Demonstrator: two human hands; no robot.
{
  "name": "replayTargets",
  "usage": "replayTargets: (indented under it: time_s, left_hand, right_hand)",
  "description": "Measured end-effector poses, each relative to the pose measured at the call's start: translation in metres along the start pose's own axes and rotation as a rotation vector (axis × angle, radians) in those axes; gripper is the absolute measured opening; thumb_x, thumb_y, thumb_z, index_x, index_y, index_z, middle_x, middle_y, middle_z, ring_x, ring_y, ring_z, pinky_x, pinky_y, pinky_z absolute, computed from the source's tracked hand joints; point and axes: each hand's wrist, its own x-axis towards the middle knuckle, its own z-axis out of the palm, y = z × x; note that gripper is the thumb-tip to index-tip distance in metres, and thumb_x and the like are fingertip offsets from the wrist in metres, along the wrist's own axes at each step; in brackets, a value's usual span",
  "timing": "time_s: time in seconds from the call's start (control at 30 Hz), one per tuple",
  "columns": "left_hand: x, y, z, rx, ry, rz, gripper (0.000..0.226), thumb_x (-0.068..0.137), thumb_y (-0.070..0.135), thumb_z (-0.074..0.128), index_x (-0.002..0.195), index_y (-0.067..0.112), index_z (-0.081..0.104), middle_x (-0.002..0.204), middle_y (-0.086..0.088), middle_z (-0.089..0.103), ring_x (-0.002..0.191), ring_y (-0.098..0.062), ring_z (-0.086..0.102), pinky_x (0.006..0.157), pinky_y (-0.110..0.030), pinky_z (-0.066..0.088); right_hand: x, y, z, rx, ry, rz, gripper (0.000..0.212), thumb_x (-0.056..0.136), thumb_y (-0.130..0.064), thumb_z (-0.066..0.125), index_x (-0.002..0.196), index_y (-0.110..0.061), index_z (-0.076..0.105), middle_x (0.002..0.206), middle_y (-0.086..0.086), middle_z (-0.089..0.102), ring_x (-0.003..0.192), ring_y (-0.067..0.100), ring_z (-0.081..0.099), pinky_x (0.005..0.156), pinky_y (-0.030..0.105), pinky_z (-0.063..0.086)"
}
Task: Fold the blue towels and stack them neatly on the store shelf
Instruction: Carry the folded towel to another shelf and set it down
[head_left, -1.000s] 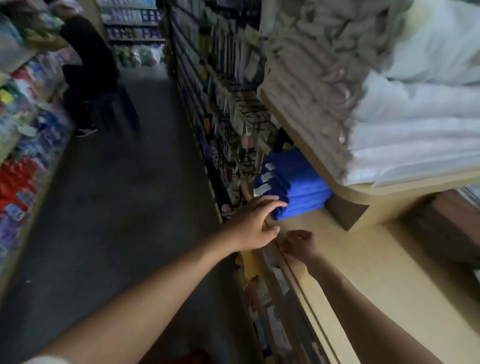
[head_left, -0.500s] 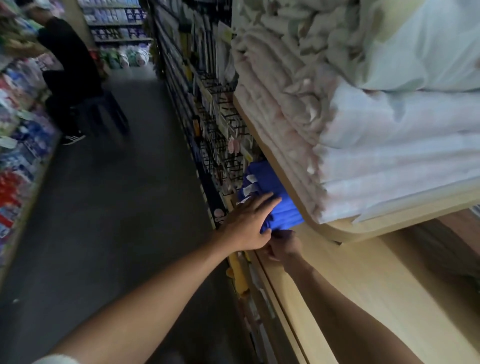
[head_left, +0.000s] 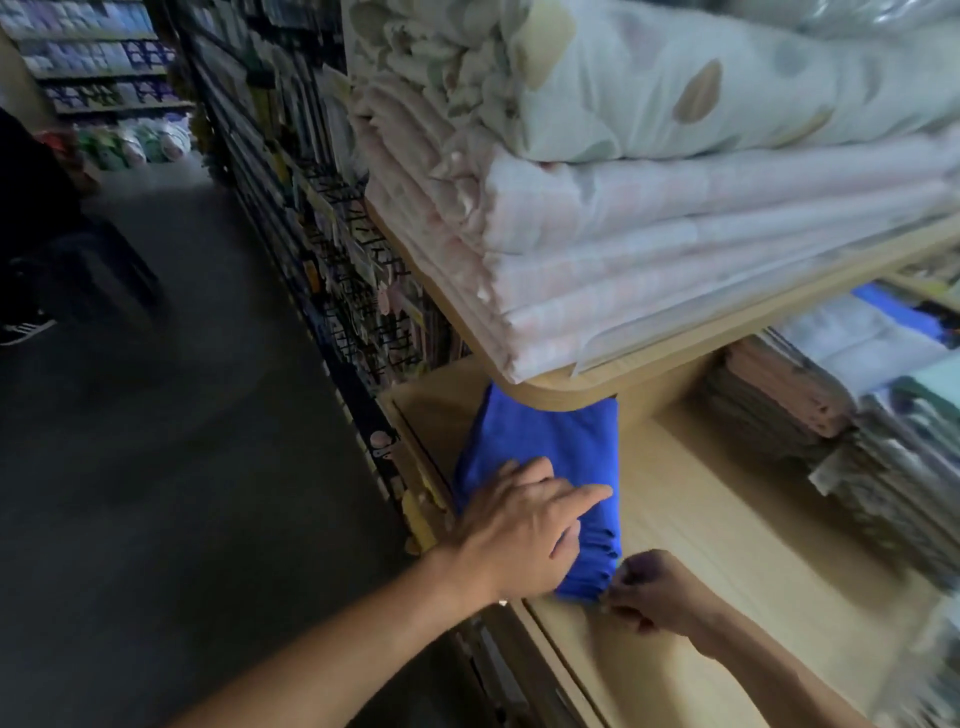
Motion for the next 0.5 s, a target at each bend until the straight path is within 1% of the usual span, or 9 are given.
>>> replayTargets:
  time_s: [0.07,0.1,0.17,0.2,0.23,0.27,0.33,0.43,0.5]
  left_hand:
    - [0.005,0.021,0.007,-0.065,0.08,0.025,0.041,0.092,0.03,0.051,0.133,0.029,0.055,0.096,0.008,0.07,0.092,-0.019,0.052,0.076,-0.039,0.045]
    - [0.009,0.029,0.011,-0.098,0.109,0.002,0.04,0.093,0.033,0.05,0.132,0.029,0.056,0.103,0.009,0.069,0.097,-0.019,0.053,0.078,-0.04,0.046]
    - [0.019,0.038,0.02,-0.103,0.08,-0.145,0.049,0.095,0.046,0.042,0.14,0.031,0.049,0.138,0.006,0.057,0.127,-0.021,0.047,0.097,-0.046,0.044]
    - [0.023,0.039,0.024,-0.078,0.004,-0.253,0.058,0.096,0.056,0.034,0.148,0.032,0.04,0.156,0.002,0.041,0.144,-0.024,0.032,0.11,-0.052,0.035]
    - [0.025,0.038,0.028,-0.057,-0.089,-0.349,0.068,0.095,0.064,0.026,0.155,0.032,0.028,0.166,-0.001,0.022,0.153,-0.026,0.013,0.119,-0.057,0.02]
    - [0.025,0.036,0.034,-0.039,-0.16,-0.414,0.075,0.094,0.071,0.019,0.158,0.032,0.018,0.169,-0.002,0.008,0.156,-0.027,0.0,0.122,-0.059,0.007]
    - [0.02,0.031,0.045,-0.006,-0.196,-0.47,0.085,0.088,0.081,0.012,0.16,0.035,0.008,0.17,-0.002,-0.005,0.155,-0.028,-0.011,0.119,-0.065,-0.003]
    - [0.009,0.021,0.051,-0.091,-0.153,-0.572,0.094,0.076,0.093,0.015,0.156,0.046,-0.004,0.168,0.005,-0.015,0.154,-0.027,-0.017,0.118,-0.066,0.007]
    - [0.001,0.013,0.048,-0.22,-0.114,-0.606,0.095,0.073,0.096,0.021,0.153,0.052,-0.005,0.168,0.01,-0.012,0.154,-0.027,-0.012,0.122,-0.058,0.017]
  right_hand:
    - [-0.024,0.016,-0.009,-0.06,-0.057,0.046,0.012,0.089,-0.004,0.065,0.08,-0.01,0.062,0.065,0.005,0.068,0.055,0.014,0.062,0.053,0.025,0.05]
    - [-0.032,0.021,-0.013,-0.05,-0.075,0.067,0.008,0.09,-0.003,0.064,0.085,-0.008,0.06,0.067,0.006,0.068,0.058,0.016,0.064,0.057,0.027,0.052]
    - [-0.034,0.027,-0.019,0.094,-0.004,0.088,0.003,0.093,0.001,0.056,0.094,-0.001,0.057,0.069,0.009,0.066,0.062,0.022,0.064,0.065,0.035,0.055]
    - [-0.031,0.028,-0.021,0.202,0.091,0.092,0.008,0.095,0.002,0.053,0.101,0.001,0.059,0.071,0.011,0.066,0.064,0.024,0.064,0.069,0.039,0.057]
    - [-0.027,0.026,-0.022,0.312,0.189,0.093,0.014,0.097,0.001,0.051,0.107,0.003,0.061,0.071,0.011,0.066,0.063,0.025,0.063,0.071,0.04,0.056]
    - [-0.022,0.022,-0.022,0.416,0.249,0.093,0.018,0.099,-0.003,0.05,0.111,0.004,0.062,0.07,0.011,0.065,0.061,0.024,0.062,0.069,0.038,0.056]
    - [-0.013,0.014,-0.018,0.601,0.212,0.121,0.033,0.103,-0.022,0.052,0.115,0.006,0.064,0.077,0.015,0.067,0.067,0.027,0.06,0.067,0.034,0.053]
    - [-0.004,0.007,-0.01,0.8,0.065,0.174,0.072,0.089,-0.056,0.067,0.124,0.007,0.065,0.108,0.031,0.068,0.094,0.036,0.059,0.091,0.043,0.049]
    - [-0.002,0.004,-0.006,0.892,-0.094,0.129,0.087,0.08,-0.068,0.069,0.128,0.004,0.065,0.127,0.03,0.064,0.114,0.037,0.061,0.108,0.048,0.045]
